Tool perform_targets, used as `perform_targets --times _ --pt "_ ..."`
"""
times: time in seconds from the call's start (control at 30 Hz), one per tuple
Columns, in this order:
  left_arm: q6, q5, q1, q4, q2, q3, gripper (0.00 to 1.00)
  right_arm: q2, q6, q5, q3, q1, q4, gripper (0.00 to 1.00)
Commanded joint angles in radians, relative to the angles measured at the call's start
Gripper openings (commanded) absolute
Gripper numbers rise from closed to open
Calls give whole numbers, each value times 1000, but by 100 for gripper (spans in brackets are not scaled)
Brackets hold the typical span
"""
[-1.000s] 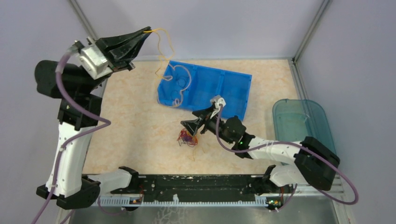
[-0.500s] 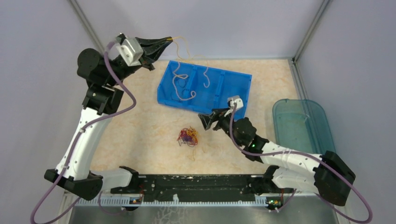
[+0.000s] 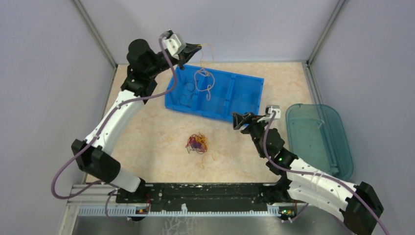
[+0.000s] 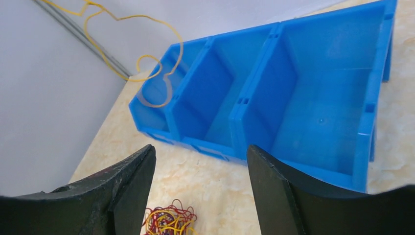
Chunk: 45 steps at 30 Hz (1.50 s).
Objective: Untangle the cables
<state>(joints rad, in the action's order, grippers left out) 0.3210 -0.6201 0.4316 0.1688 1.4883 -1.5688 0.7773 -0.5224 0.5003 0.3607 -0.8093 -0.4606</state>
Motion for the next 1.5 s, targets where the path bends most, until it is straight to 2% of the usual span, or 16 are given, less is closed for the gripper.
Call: perform_targets --times 0.0,0.17,0.5,0.57,0.6,0.63,0.67,0.7,0.73,0.77,0.9,1.03,1.1,1.2,1.4,1.47 --pt "47 20 12 42 75 -33 0 -17 -17 77 9 7 50 69" --pt "81 40 15 22 176 -46 0 -10 -3 97 18 9 43 68" --pt "279 105 43 24 348 -29 1 -14 31 100 41 9 36 68" --pt "298 119 55 -17 380 -58 10 -14 29 93 45 8 33 68" --pt "311 121 58 -53 396 -83 18 -10 29 87 49 9 37 68" --pt "315 131 61 -86 415 -108 33 -5 29 81 58 8 45 68" --pt "317 149 62 -111 424 -122 55 -1 29 73 65 8 56 68" --pt "321 162 63 -141 430 -138 69 2 29 67 74 9 74 68" --pt "335 175 62 -173 430 -153 78 3 31 57 83 8 92 68" --pt "344 187 63 -196 422 -162 82 4 29 50 95 9 115 68" --pt "349 172 57 -282 339 -149 90 18 22 -15 155 9 214 68" --pt "341 134 50 -472 231 -140 94 103 30 -157 256 9 371 68" --pt "335 94 46 -567 160 -106 99 145 21 -249 291 9 444 70" --pt "336 49 44 -677 24 -11 100 171 4 -360 293 9 517 72" --pt "332 25 36 -758 -185 153 100 251 -84 -478 206 -4 530 70" --pt "329 32 36 -784 -223 180 100 301 -84 -464 197 -38 506 70"
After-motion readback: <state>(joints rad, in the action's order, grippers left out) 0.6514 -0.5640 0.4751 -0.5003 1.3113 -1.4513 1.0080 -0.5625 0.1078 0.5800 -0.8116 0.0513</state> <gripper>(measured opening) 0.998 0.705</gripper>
